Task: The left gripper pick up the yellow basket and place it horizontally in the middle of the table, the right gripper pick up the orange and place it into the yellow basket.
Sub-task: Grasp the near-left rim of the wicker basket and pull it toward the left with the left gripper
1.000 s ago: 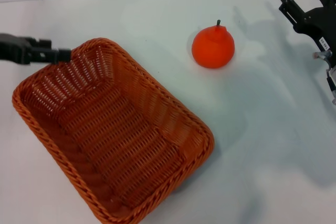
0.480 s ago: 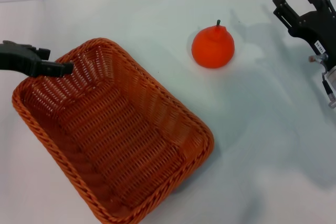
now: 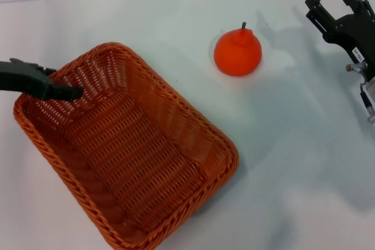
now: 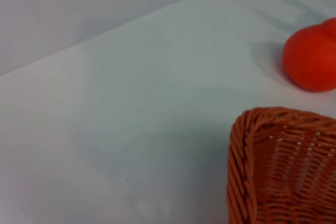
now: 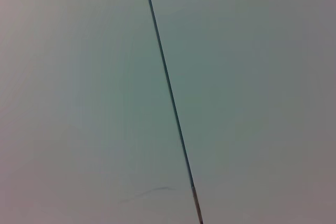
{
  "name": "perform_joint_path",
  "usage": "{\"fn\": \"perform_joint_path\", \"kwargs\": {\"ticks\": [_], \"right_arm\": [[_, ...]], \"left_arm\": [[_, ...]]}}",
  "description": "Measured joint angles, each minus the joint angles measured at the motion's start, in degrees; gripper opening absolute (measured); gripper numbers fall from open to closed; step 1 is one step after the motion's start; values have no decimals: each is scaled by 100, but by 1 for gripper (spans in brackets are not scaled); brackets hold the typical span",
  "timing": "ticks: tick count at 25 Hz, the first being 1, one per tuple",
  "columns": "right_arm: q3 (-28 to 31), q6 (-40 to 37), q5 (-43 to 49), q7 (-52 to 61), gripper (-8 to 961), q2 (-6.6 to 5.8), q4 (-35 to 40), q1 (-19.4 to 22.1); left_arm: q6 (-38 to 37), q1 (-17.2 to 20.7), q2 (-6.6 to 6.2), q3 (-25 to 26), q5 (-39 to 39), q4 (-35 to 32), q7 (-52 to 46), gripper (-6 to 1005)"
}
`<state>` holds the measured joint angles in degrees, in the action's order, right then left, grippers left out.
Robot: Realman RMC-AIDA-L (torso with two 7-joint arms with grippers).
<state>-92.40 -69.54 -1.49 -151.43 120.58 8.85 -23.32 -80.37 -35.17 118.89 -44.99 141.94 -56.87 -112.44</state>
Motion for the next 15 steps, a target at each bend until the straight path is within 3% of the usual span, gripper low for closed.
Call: {"fn": "perform_joint_path", "kwargs": {"ticks": [8,15], "right_arm": [[2,-9,0,0,917,-1,-13,3],[3,7,0,-1,917,-8,-15,6]], "left_arm": [[65,8,67,-1,56,-14,-31,819],[30,51,71,11,57,-33,-76,704]]}}
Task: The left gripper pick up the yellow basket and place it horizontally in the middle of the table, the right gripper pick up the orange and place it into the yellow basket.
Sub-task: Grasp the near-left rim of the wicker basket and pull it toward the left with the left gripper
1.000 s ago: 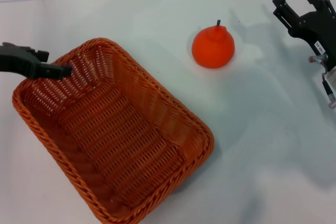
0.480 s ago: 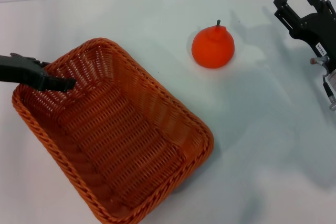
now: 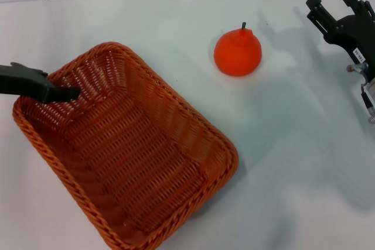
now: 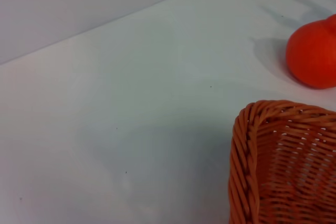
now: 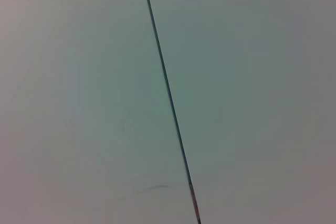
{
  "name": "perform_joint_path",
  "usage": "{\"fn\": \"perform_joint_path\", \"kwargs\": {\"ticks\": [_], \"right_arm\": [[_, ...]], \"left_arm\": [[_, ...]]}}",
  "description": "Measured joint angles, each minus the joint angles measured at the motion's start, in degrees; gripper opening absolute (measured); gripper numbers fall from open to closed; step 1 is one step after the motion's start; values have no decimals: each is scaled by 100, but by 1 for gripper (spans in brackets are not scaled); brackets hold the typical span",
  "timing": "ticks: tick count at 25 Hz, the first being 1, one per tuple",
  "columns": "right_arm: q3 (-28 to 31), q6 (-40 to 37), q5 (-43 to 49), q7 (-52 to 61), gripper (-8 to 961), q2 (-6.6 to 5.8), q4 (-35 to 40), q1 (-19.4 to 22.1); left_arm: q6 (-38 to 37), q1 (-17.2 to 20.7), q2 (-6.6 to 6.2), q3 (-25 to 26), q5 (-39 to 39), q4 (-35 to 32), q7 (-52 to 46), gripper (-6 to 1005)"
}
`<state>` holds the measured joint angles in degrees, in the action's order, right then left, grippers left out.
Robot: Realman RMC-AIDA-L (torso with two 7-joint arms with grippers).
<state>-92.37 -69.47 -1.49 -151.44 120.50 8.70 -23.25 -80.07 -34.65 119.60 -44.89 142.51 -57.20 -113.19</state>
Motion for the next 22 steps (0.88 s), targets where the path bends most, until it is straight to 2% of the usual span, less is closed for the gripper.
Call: {"fn": "perform_joint_path", "kwargs": {"ticks": [3,12,15,22], "right_arm": [[0,6,0,0,917,0,0,2],[0,28,0,0,916,0,0,23],[6,30,0,0,916,0,0,35],[4,15,0,0,917,0,-9,41]], "left_arm": [[-14,55,28,-11,1,-89,33,655],[-188,161,186,25,-13,-601,-3,332],[-253,149,188,-7,7,-626,-36,220],[-294,119,154,-26,136,-569,-241,173]]}}
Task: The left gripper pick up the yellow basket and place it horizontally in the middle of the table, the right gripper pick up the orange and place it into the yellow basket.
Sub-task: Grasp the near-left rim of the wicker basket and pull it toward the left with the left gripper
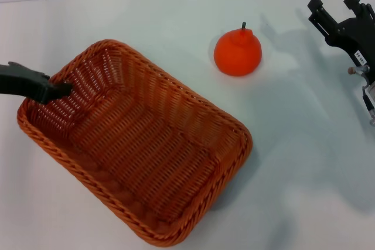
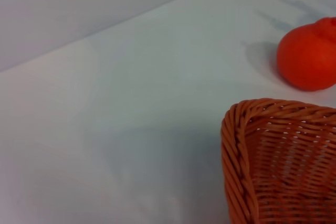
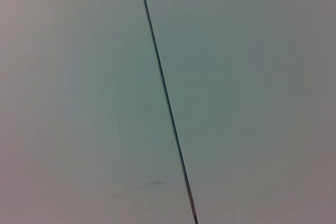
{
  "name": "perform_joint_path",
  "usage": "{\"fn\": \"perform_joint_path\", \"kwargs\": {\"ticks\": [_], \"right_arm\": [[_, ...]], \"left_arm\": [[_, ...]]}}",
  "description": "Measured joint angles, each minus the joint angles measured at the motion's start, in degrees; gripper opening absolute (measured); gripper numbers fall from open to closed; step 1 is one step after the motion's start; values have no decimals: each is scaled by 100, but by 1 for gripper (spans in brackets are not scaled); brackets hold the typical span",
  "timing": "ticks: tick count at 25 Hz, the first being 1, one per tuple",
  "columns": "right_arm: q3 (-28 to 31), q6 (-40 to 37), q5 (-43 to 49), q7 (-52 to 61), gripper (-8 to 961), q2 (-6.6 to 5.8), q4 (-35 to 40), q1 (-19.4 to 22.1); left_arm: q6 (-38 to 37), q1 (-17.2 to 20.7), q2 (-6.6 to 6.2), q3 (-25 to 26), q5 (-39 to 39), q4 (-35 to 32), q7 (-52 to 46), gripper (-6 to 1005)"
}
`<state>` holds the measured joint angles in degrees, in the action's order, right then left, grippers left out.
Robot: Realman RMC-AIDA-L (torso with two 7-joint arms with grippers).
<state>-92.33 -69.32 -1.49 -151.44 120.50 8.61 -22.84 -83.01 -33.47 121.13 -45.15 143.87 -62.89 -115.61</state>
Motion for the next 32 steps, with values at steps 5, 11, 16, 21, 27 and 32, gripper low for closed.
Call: {"fn": "perform_joint_path", "kwargs": {"ticks": [5,11,16,21,27,32], "right_arm": [[-4,-20,0,0,917,0,0,8],[-5,-21,0,0,917,0,0,6],[-4,12,0,0,916,0,0,-23],[-5,15,0,0,917,3,0,-41],[-4,16,0,41,917,9,0,-51],[-4,25,0,199,916,9,0,-53]], "left_arm": [[-48,-78,-55,46,96,52,-631,172],[-284,-185,-101,193,32,78,-1135,171],[-438,-356,-212,400,24,353,-1558,170],[-615,-553,-403,989,3,840,-1756,169],[-728,-631,-549,1358,-191,1247,-1769,169],[-749,-599,-615,1596,-453,1536,-1772,169]]}}
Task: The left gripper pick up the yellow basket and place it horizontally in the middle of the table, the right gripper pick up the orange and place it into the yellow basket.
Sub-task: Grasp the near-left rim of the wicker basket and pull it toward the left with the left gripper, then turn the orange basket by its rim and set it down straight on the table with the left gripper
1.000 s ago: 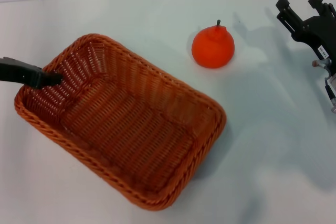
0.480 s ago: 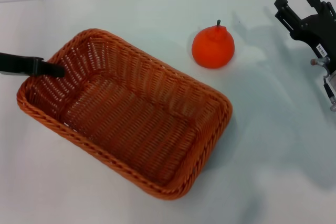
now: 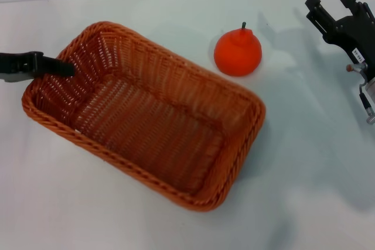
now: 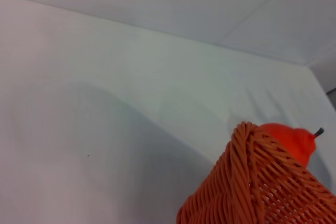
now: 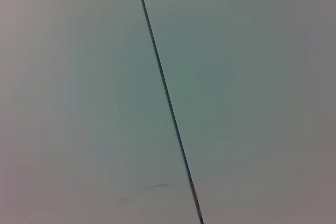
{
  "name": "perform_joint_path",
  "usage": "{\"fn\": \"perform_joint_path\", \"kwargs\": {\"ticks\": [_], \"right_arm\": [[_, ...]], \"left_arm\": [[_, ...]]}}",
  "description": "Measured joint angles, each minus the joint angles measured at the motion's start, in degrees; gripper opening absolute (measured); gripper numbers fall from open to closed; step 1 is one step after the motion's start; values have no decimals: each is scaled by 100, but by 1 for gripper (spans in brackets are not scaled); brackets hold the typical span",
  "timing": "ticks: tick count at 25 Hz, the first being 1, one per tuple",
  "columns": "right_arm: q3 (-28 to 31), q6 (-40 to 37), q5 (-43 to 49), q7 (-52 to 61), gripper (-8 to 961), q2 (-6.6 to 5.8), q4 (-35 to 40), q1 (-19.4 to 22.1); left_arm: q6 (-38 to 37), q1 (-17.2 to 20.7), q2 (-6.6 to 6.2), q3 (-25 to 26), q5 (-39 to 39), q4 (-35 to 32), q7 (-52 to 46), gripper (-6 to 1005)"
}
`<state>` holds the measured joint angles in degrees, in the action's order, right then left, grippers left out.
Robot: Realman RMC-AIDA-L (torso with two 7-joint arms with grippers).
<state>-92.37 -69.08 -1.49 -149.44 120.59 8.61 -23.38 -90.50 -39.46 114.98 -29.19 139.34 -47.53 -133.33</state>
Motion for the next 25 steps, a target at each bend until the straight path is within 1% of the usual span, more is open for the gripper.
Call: {"fn": "perform_joint_path", "kwargs": {"ticks": [5,11,16,20,21,23,25], "right_arm": [[0,0,0,11,917,0,0,0],[0,0,0,28,916,0,0,-1],[1,0,0,29,916,0,0,0],[0,0,-1,44,916,0,0,2],[0,0,0,56,916,0,0,4],[0,0,0,70,917,0,0,7],[1,7,0,74,917,-2,0,8]], "left_arm": [[5,64,-46,196,-187,176,3,168],[65,140,-40,478,-348,238,-3,168],[322,304,106,778,-531,234,14,168],[590,552,219,797,-799,206,40,169],[590,552,219,797,-799,206,40,169],[800,755,298,784,-939,165,63,169],[901,832,324,772,-974,140,70,169]]}}
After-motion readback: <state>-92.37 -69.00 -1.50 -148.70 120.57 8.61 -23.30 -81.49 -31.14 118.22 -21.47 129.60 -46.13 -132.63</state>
